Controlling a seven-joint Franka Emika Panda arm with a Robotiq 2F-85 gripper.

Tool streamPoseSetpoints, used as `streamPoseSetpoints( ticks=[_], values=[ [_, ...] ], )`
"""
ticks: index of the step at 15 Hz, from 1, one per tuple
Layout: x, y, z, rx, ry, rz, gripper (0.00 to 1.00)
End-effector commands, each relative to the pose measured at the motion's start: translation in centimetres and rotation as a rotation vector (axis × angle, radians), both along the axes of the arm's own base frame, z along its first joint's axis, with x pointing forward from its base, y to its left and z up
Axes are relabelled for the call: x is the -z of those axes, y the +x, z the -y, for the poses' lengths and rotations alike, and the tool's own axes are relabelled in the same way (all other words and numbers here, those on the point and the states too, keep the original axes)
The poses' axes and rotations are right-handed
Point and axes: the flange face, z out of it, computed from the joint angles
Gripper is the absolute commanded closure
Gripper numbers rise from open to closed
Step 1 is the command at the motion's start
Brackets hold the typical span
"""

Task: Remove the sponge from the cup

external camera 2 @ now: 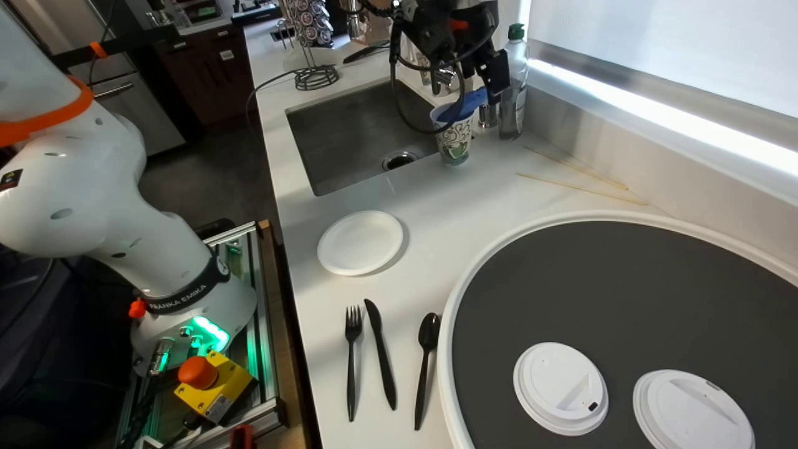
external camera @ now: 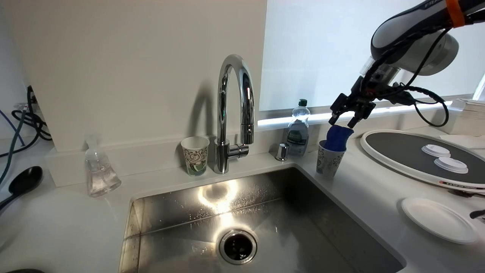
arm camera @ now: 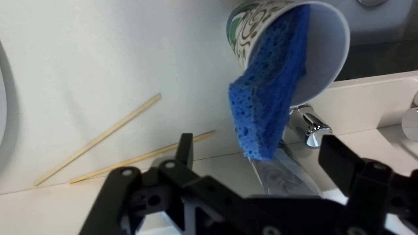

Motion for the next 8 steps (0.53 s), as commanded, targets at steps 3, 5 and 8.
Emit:
streamPoseSetpoints(
  ticks=[3,5,8],
  values=[
    [0.45,-0.59,0.08,-0.056,0.015,-0.031,0.33],
    [0.48,-0.61,0.09,-0.067,0.011,-0.033,0.43],
    [0.51,-0.64,0.12,-0.074,0.012,-0.039,0.47]
  ],
)
